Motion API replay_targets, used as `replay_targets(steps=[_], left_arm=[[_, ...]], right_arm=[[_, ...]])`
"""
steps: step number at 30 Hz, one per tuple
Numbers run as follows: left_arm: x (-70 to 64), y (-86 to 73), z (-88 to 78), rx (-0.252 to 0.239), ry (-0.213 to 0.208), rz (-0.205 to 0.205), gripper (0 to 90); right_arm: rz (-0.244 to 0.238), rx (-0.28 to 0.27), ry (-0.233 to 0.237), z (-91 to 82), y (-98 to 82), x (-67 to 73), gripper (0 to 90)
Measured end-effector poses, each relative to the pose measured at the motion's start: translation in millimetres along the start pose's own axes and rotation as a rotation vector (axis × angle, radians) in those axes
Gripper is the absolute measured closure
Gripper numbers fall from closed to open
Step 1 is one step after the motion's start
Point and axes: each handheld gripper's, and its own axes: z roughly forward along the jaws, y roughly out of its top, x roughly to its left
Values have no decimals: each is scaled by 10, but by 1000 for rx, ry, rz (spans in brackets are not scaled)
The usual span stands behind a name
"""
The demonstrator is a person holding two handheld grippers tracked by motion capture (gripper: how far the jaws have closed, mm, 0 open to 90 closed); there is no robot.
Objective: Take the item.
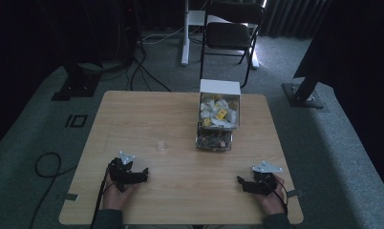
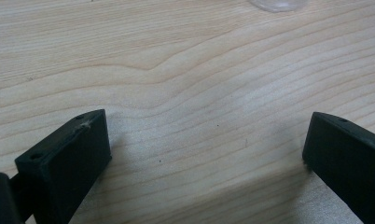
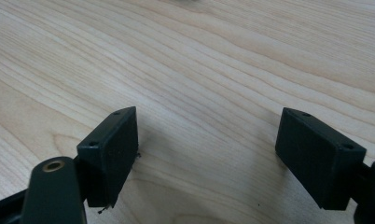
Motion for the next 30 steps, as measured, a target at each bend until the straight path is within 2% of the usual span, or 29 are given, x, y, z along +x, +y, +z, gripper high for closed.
replay_targets(steps=[12,17,22,30], left_arm=[[0,0,0,0,0,0,12],[0,0,0,0,0,0,12],[0,0,0,0,0,0,12],[0,0,0,0,0,0,12]], right_arm=[[11,-4,-1,-8,-3,23,240],[47,-19,22,-24,-2,2,304],[36,-13,15,-24,13,49,339],[25,-41,18,-40,104,143,380]])
